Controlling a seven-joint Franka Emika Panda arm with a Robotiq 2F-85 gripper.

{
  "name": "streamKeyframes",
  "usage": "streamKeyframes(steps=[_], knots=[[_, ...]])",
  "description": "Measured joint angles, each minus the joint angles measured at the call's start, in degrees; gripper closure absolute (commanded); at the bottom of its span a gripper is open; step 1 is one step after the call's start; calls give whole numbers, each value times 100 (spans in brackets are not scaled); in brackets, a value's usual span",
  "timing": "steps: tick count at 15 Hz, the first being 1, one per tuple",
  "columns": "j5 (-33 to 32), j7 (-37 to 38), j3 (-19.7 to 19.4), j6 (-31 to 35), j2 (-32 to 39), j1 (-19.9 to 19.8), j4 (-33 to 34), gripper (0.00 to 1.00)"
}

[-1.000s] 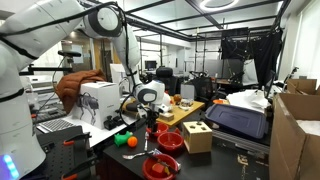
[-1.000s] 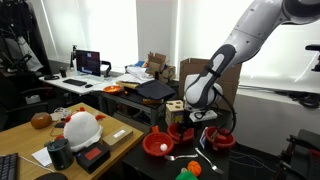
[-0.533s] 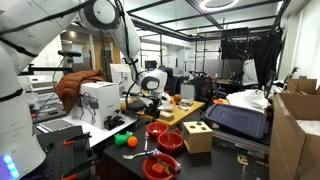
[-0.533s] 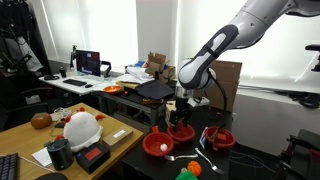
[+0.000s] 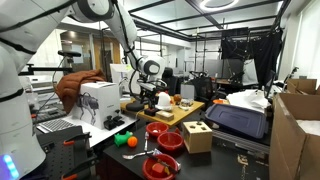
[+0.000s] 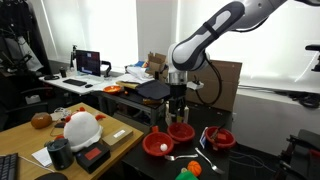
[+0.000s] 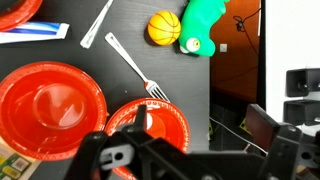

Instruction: Remove the fork from the orange plate and put it on the table

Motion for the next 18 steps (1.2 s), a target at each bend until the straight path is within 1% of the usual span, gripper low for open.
streamKeyframes(steps=[3, 7, 13, 18], knots=[[-340, 173, -114, -224, -451, 264, 33, 0], [-597, 530, -252, -258, -1040, 509, -15, 0], [-653, 953, -398, -258, -1676, 545, -279, 0], [-651, 1131, -471, -253, -2226, 533, -615, 0]])
